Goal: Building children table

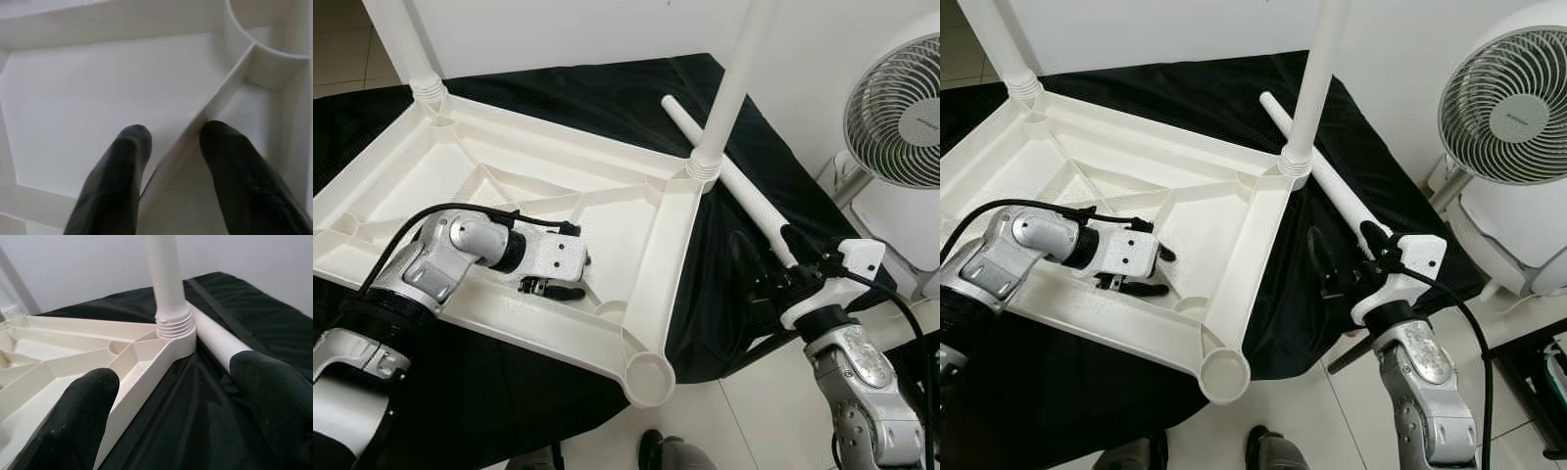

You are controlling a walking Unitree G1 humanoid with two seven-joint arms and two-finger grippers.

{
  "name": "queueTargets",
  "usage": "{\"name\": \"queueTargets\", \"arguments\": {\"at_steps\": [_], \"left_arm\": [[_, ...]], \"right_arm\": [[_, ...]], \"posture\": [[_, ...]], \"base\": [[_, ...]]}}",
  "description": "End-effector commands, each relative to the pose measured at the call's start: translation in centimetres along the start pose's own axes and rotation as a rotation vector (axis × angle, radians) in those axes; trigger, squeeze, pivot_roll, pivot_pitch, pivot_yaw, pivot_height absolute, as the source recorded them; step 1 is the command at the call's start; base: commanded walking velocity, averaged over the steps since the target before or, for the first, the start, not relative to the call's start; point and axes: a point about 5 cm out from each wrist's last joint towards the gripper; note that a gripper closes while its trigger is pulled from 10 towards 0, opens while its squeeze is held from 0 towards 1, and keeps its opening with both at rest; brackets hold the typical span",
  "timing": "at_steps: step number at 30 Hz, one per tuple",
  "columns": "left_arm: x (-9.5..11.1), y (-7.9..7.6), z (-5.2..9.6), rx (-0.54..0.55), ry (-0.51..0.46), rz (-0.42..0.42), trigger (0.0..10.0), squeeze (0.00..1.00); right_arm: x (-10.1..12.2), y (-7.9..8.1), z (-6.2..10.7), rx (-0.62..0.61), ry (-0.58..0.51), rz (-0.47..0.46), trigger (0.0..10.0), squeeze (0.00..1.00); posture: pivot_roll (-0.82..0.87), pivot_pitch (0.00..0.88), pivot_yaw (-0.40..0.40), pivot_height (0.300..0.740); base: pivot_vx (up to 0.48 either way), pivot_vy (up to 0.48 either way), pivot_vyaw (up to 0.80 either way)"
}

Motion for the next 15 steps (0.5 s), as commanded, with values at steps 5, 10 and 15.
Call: {"name": "queueTargets", "arguments": {"at_steps": [5,10,15], "left_arm": [[-0.48,-0.89,-0.77,-0.002,0.01,0.028,0.0,0.0],[-0.55,-0.86,-0.77,0.0,0.01,0.034,0.0,0.0],[-0.55,-1.15,-1.09,-0.006,0.005,0.041,0.0,0.0]], "right_arm": [[0.23,-0.37,0.32,-0.015,0.009,0.021,10.0,0.0],[0.21,-0.37,0.32,-0.014,0.012,0.024,10.0,0.0],[0.36,-0.49,0.37,-0.017,0.014,0.03,10.0,0.0]], "posture": [[0.0,0.208,0.007,0.74],[0.0,0.213,0.005,0.74],[0.0,0.219,0.002,0.74]], "base": [[0.0,0.0,0.0],[0.0,0.0,0.0],[0.0,0.0,0.0]]}}
Point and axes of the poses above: a point about 5 cm out from each wrist's last joint towards the gripper, its own z axis pointing back from the gripper into the wrist, its own x axis along the axis of the wrist's last joint, y = z × x, and after that the axes turned 12 degrees about -z, right-handed
